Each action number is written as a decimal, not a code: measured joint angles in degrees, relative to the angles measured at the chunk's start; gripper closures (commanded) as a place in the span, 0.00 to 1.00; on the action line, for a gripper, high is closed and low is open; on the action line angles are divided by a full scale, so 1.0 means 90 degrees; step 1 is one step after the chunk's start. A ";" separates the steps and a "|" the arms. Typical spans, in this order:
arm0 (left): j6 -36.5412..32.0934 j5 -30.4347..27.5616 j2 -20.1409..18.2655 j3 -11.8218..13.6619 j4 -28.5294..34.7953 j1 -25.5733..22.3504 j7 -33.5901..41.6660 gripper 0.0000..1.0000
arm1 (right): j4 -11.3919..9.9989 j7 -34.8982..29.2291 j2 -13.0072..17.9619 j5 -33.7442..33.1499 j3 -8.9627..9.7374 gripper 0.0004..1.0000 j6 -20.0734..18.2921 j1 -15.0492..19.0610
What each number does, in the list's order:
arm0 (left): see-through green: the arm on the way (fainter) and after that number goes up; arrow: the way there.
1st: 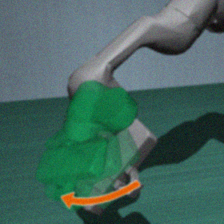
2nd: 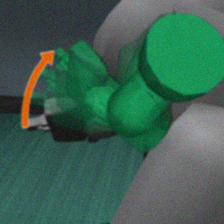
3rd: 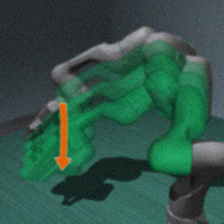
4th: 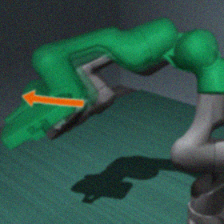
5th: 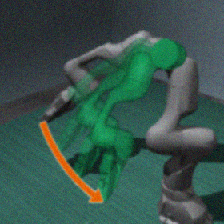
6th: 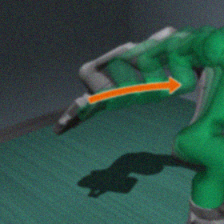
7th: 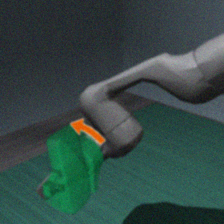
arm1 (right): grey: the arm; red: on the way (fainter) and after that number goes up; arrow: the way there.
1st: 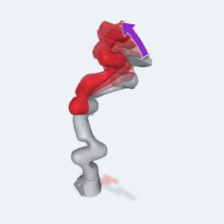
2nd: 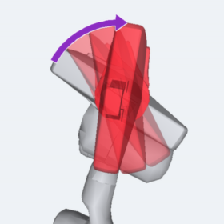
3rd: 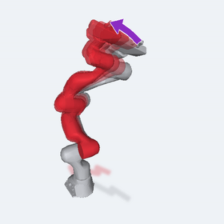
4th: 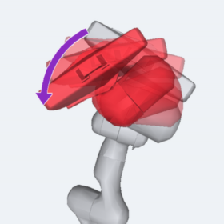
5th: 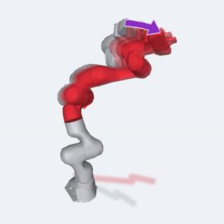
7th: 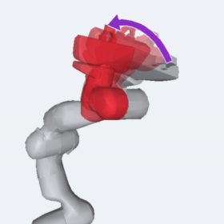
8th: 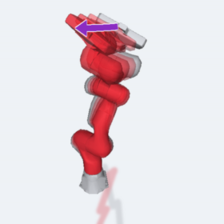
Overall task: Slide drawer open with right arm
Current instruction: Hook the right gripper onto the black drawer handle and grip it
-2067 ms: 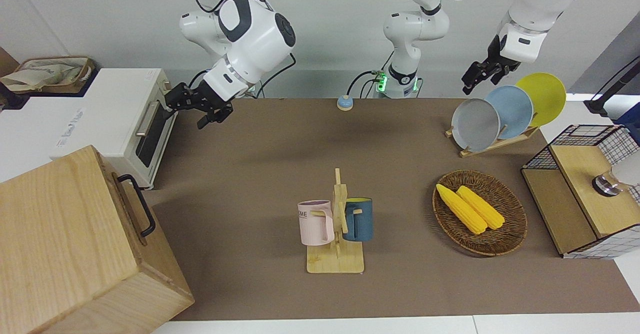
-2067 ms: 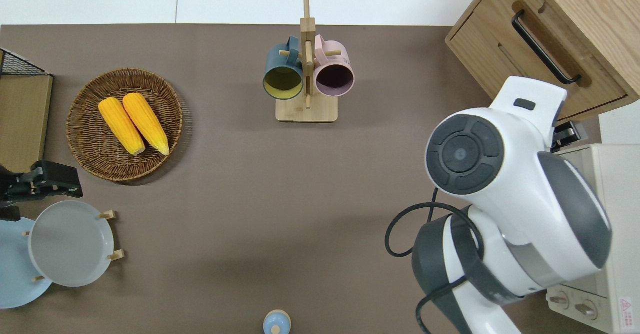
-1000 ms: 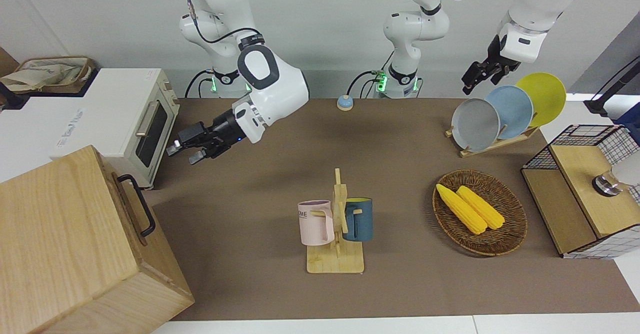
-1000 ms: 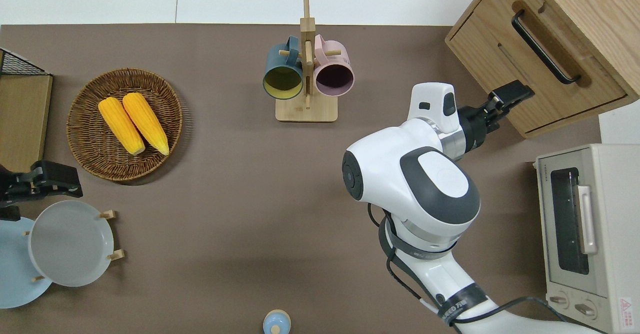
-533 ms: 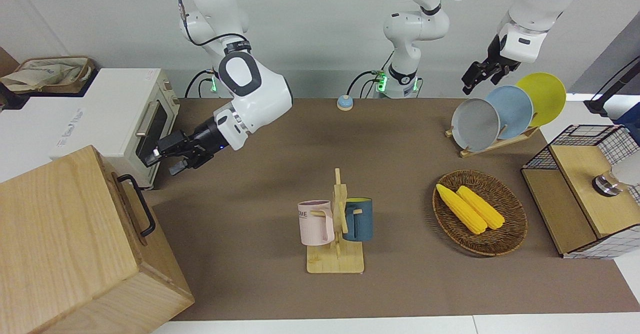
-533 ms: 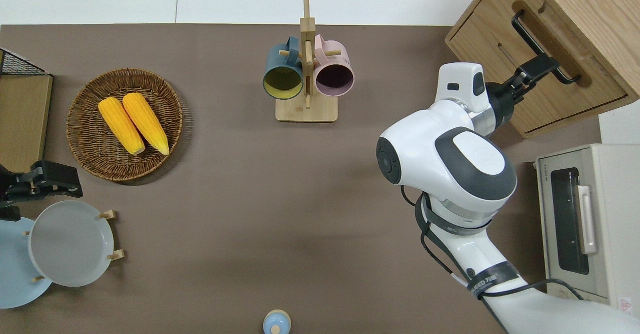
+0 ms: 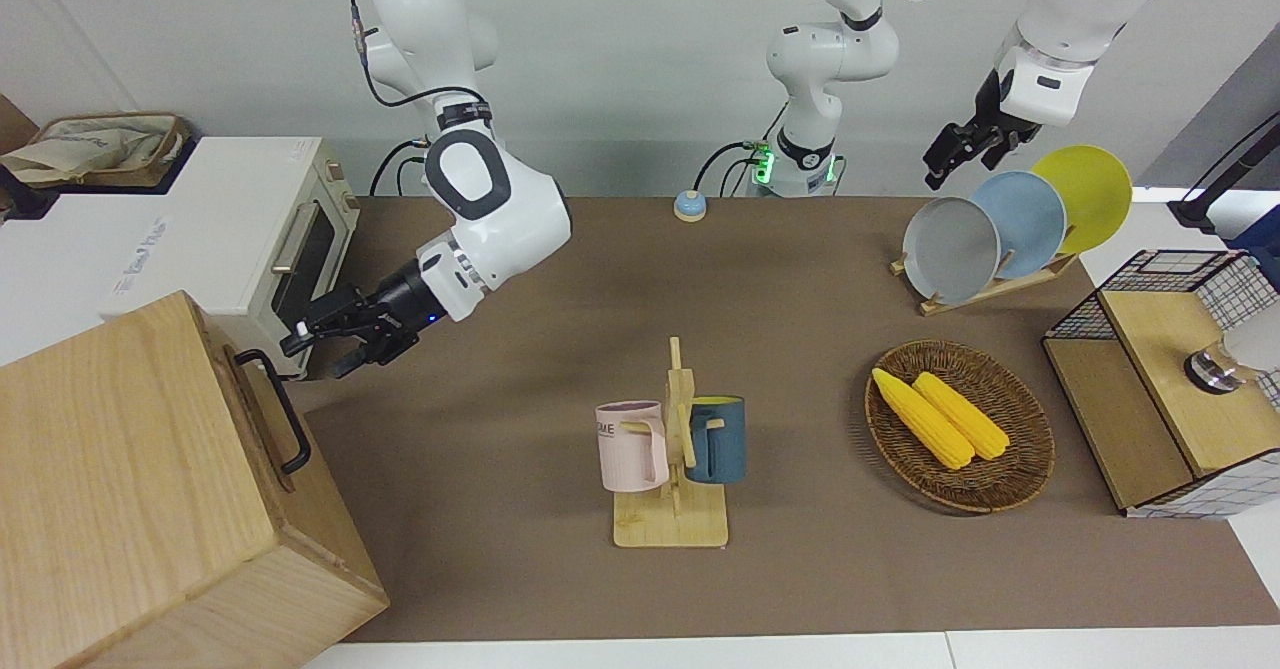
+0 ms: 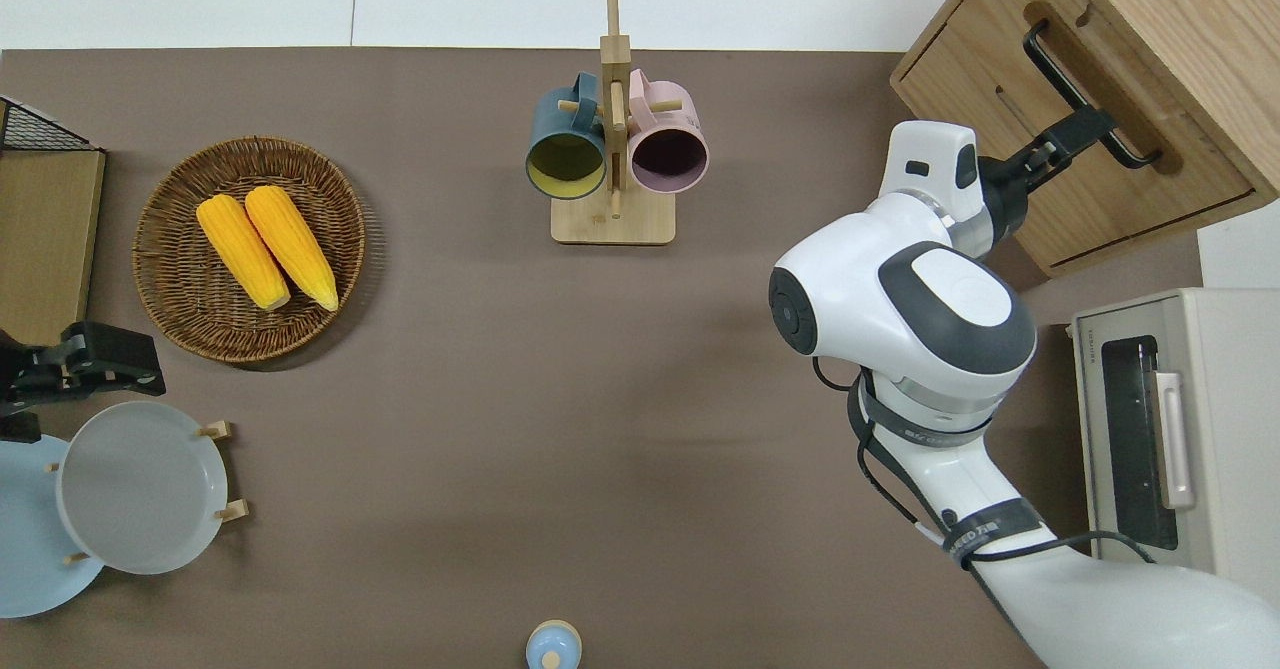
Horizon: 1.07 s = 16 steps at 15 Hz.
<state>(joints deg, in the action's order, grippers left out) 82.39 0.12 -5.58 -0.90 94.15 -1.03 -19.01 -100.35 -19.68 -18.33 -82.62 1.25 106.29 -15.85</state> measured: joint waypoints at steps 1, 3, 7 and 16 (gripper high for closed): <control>0.0000 0.0000 0.0000 0.0000 0.0000 0.0000 0.0000 0.01 | 0.0025 -0.0024 -0.0027 -0.0030 -0.0050 0.03 0.0083 0.0001; 0.0000 0.0000 0.0000 0.0000 0.0000 0.0000 0.0000 0.01 | 0.0065 -0.0035 -0.0061 -0.0101 -0.0138 0.03 0.0176 0.0002; 0.0000 0.0000 0.0000 0.0000 0.0000 0.0000 0.0000 0.01 | 0.0108 -0.0126 -0.0116 -0.0281 -0.0355 0.04 0.0440 0.0014; 0.0000 0.0000 0.0000 0.0000 0.0000 0.0000 0.0000 0.01 | 0.0140 -0.0251 -0.0193 -0.0506 -0.0456 0.80 0.0574 0.0059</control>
<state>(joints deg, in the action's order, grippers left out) 82.39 0.12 -5.58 -0.90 94.15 -1.03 -19.01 -99.09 -21.94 -20.06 -87.18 -2.85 111.45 -15.32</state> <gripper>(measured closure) 0.004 0.546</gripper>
